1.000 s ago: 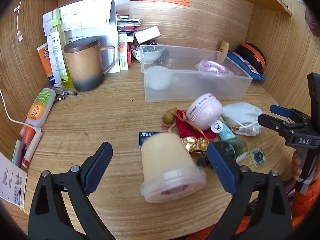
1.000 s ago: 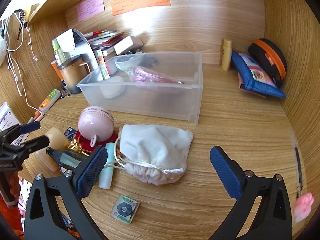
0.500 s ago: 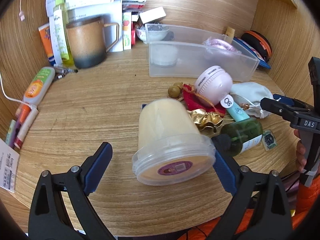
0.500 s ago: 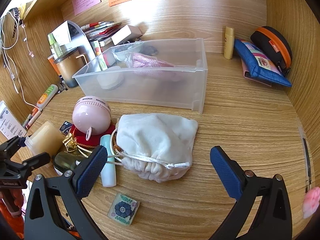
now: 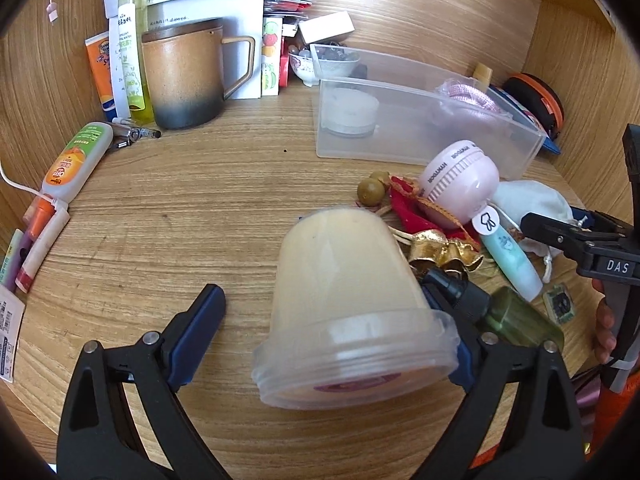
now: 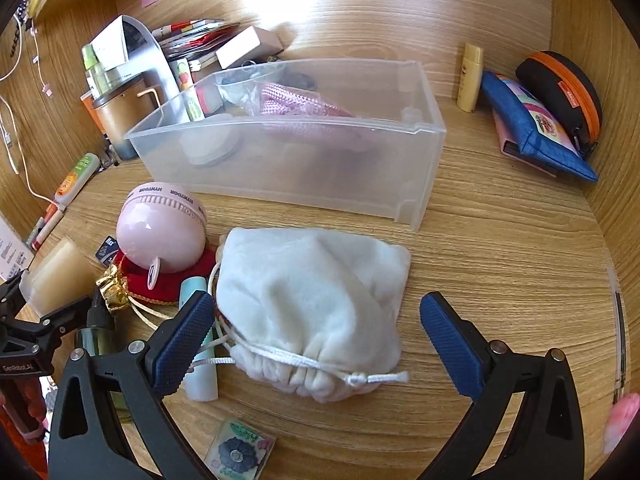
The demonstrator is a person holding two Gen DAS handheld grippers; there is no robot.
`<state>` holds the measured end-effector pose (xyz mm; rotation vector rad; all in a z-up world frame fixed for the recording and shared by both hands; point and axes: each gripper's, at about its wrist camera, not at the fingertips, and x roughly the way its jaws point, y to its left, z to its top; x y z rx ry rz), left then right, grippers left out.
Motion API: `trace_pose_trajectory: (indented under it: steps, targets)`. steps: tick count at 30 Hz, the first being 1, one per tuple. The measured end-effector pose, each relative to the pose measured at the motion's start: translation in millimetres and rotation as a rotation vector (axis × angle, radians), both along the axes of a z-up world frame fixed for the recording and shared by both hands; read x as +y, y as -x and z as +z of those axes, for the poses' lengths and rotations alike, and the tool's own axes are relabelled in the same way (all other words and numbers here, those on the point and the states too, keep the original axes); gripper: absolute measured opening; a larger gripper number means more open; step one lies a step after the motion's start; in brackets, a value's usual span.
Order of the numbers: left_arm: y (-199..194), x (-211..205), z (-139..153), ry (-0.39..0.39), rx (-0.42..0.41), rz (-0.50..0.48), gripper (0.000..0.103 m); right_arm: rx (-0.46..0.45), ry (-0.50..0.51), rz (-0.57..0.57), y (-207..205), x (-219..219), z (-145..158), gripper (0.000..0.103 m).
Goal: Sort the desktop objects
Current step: 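Grasp the tall cream plastic tub with the left gripper, then lift tub with left gripper while right gripper grasps white drawstring pouch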
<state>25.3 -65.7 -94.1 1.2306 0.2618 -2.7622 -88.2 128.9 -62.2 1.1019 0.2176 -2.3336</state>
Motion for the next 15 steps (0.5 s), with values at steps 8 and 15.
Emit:
trace_pose_trajectory:
  steps: [8,15]
  targets:
    - [2.9,1.1,-0.6,0.009,0.025,0.009,0.086,-0.013,-0.017,0.043,-4.4,-6.6,-7.8,0.076]
    - [6.4,3.9,0.2,0.014,0.036,0.015,0.07,0.005,-0.004,0.053,-6.2,-5.6,-6.3,0.053]
